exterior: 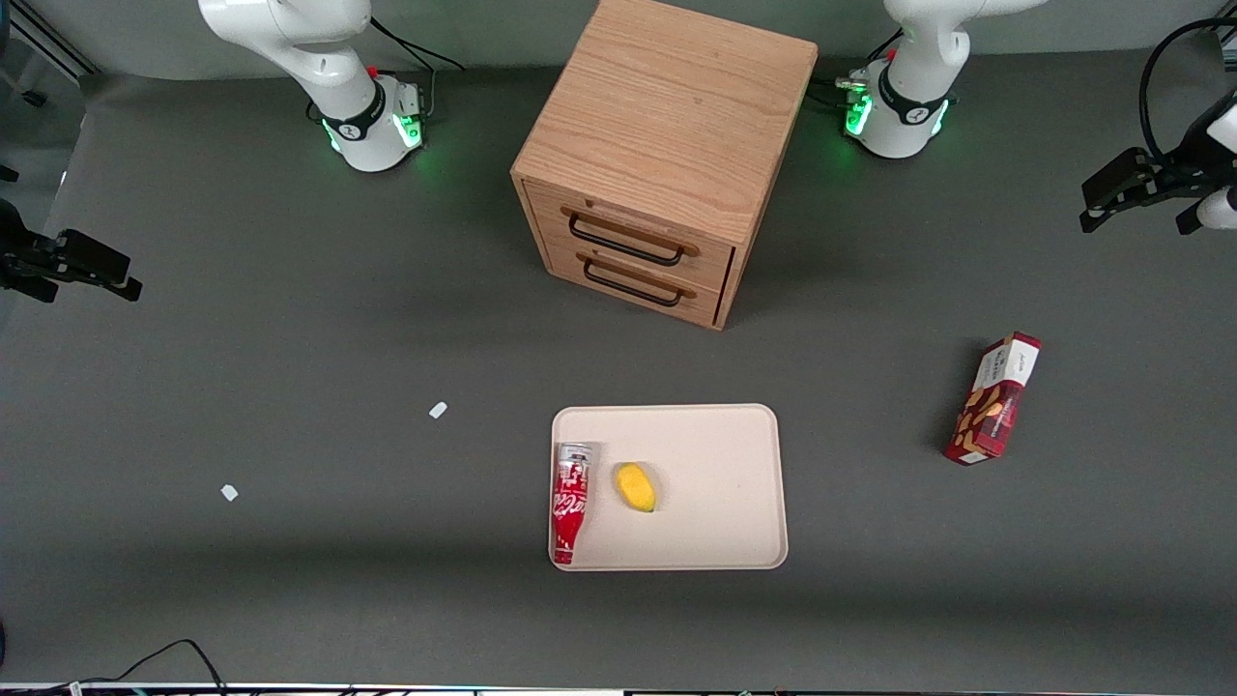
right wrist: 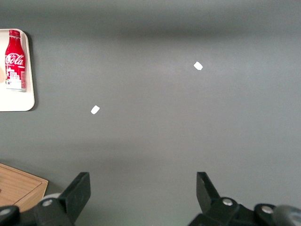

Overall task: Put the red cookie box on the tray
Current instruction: 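Move the left gripper down over the red plaid cookie box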

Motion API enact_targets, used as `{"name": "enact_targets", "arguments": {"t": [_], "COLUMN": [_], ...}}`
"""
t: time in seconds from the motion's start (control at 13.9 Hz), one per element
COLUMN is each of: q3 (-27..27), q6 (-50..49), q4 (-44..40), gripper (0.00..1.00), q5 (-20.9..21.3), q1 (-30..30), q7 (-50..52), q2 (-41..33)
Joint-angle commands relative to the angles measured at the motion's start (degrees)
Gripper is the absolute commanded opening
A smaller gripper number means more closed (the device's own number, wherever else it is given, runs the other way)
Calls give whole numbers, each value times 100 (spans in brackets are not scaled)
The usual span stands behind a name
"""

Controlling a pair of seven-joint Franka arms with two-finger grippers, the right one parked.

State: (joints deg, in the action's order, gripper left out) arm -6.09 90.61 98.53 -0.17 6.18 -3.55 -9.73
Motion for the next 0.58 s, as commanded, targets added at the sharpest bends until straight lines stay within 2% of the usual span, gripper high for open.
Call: {"name": "enact_targets", "arguments": {"t": [0.0,0.51], "q3": [-59,-15], "q6": [-131,-43], "q4": [-79,26], "gripper": [100,100], "q5": [87,200], "q1": [41,50], "q7": [66,-329], "q2": [-38,374]}}
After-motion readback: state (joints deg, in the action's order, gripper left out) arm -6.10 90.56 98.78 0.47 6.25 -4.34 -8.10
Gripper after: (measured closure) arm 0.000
